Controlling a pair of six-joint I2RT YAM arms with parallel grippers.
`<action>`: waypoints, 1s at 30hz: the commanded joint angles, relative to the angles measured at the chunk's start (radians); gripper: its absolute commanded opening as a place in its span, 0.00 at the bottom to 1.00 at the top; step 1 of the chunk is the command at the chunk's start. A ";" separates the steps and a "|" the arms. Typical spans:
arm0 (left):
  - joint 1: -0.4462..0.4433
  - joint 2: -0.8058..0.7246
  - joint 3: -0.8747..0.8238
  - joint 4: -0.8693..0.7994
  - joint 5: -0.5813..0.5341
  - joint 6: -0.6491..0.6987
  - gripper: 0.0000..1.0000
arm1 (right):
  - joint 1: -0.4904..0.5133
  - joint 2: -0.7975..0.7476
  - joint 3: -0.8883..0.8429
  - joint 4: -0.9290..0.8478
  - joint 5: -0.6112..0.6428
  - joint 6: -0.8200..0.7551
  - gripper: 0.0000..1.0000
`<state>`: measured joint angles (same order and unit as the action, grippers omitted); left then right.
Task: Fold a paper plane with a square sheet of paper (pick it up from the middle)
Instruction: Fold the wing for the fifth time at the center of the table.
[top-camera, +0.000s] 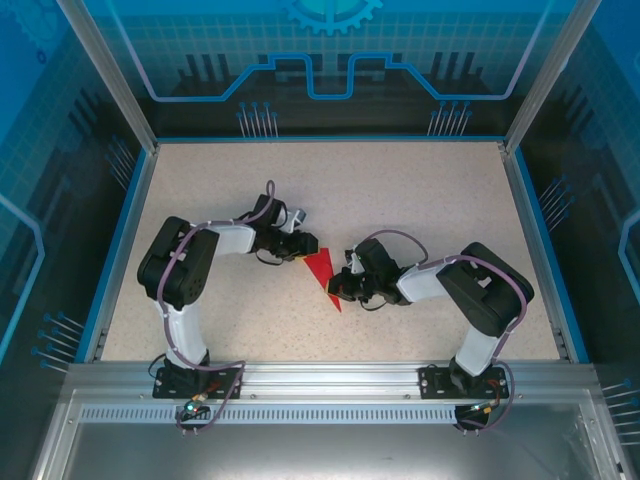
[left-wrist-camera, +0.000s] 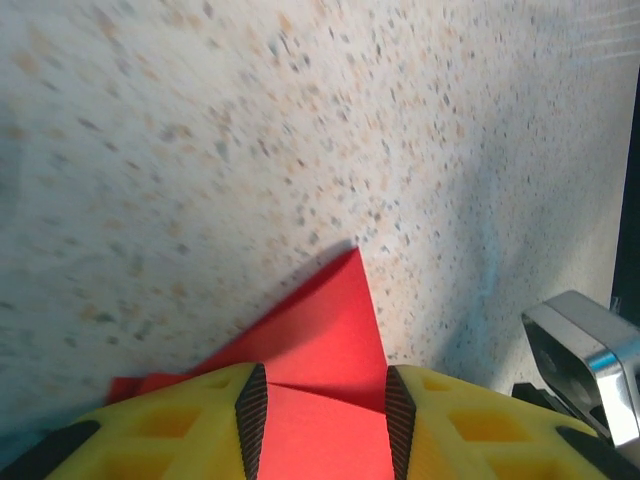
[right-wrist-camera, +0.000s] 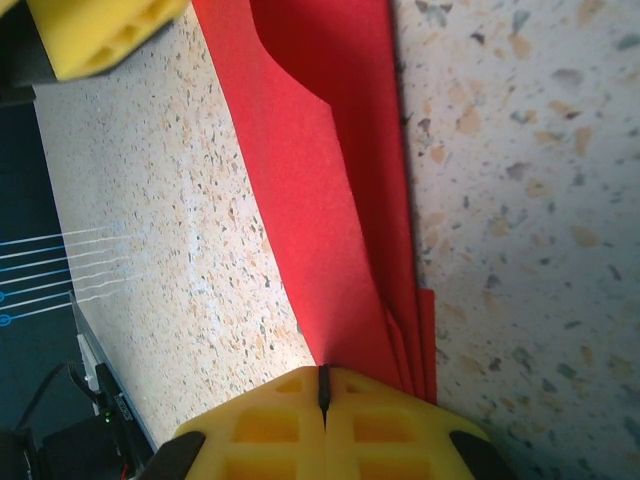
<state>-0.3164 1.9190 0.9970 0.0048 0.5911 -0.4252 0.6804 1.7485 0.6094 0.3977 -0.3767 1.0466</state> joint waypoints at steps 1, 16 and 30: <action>0.046 0.040 0.023 -0.021 -0.075 0.058 0.41 | -0.008 0.062 -0.060 -0.207 0.032 -0.023 0.01; 0.066 -0.095 0.121 -0.141 -0.036 0.014 0.44 | -0.008 0.066 -0.031 -0.207 0.024 -0.019 0.02; -0.153 -0.166 0.005 -0.121 -0.011 -0.050 0.39 | -0.006 0.052 -0.026 -0.198 0.031 -0.013 0.02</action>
<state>-0.4484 1.7195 1.0199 -0.1104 0.5594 -0.4477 0.6777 1.7527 0.6170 0.3889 -0.3901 1.0470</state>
